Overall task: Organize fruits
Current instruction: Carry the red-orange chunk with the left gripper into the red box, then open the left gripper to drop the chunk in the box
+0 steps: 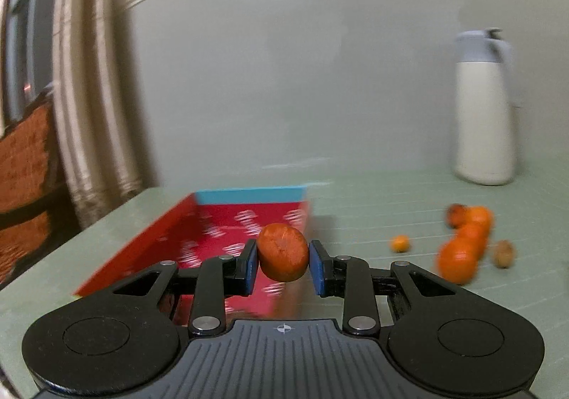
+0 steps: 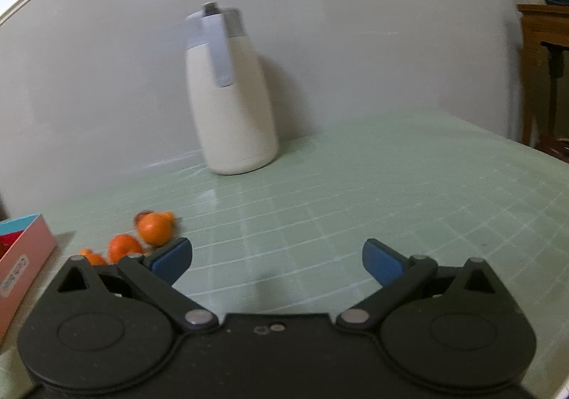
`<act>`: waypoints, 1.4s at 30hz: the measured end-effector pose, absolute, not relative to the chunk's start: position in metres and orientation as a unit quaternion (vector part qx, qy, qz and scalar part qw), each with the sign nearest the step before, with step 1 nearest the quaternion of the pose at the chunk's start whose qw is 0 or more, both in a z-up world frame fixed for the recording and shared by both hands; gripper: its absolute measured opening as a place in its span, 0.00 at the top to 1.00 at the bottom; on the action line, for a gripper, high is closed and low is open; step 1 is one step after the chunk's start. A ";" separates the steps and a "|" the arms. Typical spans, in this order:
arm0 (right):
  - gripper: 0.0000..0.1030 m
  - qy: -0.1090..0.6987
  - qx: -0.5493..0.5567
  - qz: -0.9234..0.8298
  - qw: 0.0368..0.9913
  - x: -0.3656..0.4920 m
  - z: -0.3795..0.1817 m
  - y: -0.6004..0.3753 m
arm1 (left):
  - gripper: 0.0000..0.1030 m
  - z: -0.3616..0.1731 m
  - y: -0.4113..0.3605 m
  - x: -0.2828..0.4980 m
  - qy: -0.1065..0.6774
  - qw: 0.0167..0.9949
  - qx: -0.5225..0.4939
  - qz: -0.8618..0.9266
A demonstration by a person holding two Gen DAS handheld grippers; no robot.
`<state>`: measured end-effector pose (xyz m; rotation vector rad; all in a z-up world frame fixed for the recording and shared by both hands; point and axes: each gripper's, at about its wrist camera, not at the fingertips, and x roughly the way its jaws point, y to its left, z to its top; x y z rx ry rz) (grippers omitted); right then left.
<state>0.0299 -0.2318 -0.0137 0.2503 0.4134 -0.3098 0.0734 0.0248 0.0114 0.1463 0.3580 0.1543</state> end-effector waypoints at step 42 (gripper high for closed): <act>0.15 0.275 0.134 0.002 0.952 0.109 -0.027 -0.133 | 0.09 0.018 0.144 0.050 0.184 0.959 0.014 0.215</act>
